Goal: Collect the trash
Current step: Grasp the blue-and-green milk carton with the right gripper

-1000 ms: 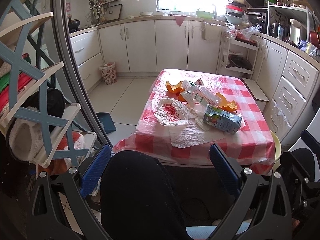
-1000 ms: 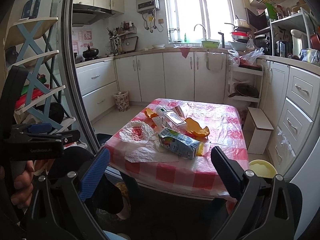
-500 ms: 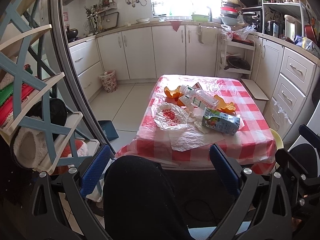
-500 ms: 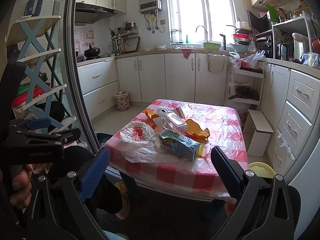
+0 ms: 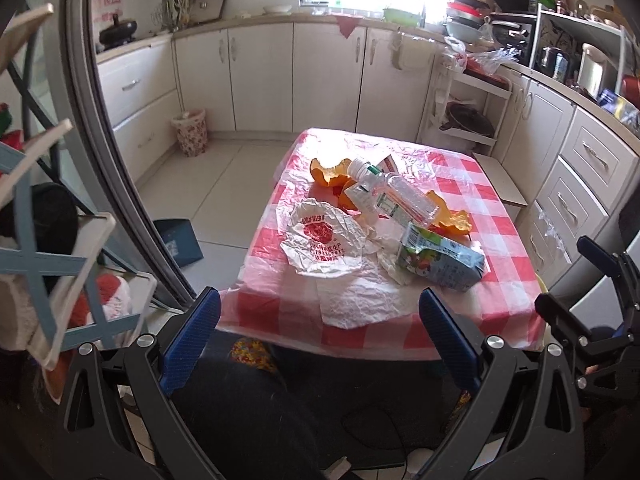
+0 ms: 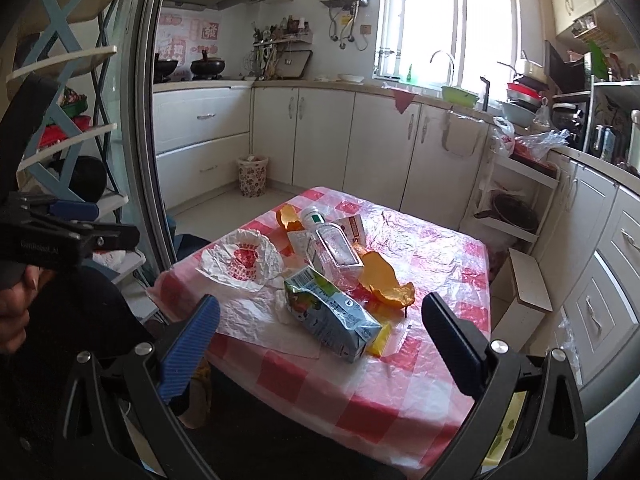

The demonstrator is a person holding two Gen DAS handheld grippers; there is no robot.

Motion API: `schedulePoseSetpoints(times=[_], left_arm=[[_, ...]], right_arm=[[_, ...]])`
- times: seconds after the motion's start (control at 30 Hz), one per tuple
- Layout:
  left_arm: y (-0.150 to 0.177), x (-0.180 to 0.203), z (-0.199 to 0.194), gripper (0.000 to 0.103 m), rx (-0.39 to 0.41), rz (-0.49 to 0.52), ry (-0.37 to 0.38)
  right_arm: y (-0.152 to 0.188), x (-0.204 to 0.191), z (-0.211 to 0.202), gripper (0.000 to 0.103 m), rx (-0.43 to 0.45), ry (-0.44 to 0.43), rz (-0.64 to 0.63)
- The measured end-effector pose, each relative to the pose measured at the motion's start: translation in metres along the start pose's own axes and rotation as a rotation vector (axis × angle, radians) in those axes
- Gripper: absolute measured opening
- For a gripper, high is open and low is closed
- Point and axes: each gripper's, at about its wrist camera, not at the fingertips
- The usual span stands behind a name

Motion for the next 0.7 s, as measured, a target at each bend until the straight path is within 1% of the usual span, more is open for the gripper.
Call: schedulePoseSetpoints(times=[0.07,0.13,0.27,0.33,0.4,0.47,0.53,0.67,0.7], left_arm=[[-0.012,-0.003,0.022,0.095,-0.023,-0.007,-0.011],[-0.024,-0.009,0.053,0.095,-0.068,-0.021,-0.03],[-0.041,-0.027,0.109,0.095,-0.177,-0.097,-0.009],[-0.045,-0.035,0.13,0.095,-0.204,-0.124,-0.016],[-0.05,-0.04,0.154,0.095,-0.234,-0.125,-0.047],[-0.053,-0.043,0.17,0.095,-0.246,-0.115,-0.066],[-0.056,-0.045,0.188,0.095,-0.262,-0.097,-0.1],[-0.062,-0.042,0.208,0.095,-0.304,-0.081,-0.116],[-0.063,-0.041,0.213,0.095,-0.314,-0.071,-0.126]], right_arm=[[-0.002,0.005,0.029,0.097,-0.043,-0.036,-0.042],[-0.003,0.005,0.054,0.097,-0.08,-0.074,-0.086],[-0.002,0.004,0.106,0.097,-0.174,-0.145,-0.186],[0.0,0.005,0.126,0.097,-0.215,-0.175,-0.205],[0.002,0.008,0.143,0.097,-0.256,-0.214,-0.203],[0.004,0.012,0.159,0.097,-0.298,-0.249,-0.185],[0.006,0.013,0.17,0.097,-0.33,-0.263,-0.173],[0.013,0.008,0.177,0.097,-0.37,-0.29,-0.191],[0.015,0.006,0.176,0.091,-0.377,-0.296,-0.2]])
Point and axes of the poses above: each gripper's, at about its wrist camera, not at the fingertips, and z roughly the way its jaws point, x to its right, y to its underside, and after that the axes turned 6 degrees about y, right-handed
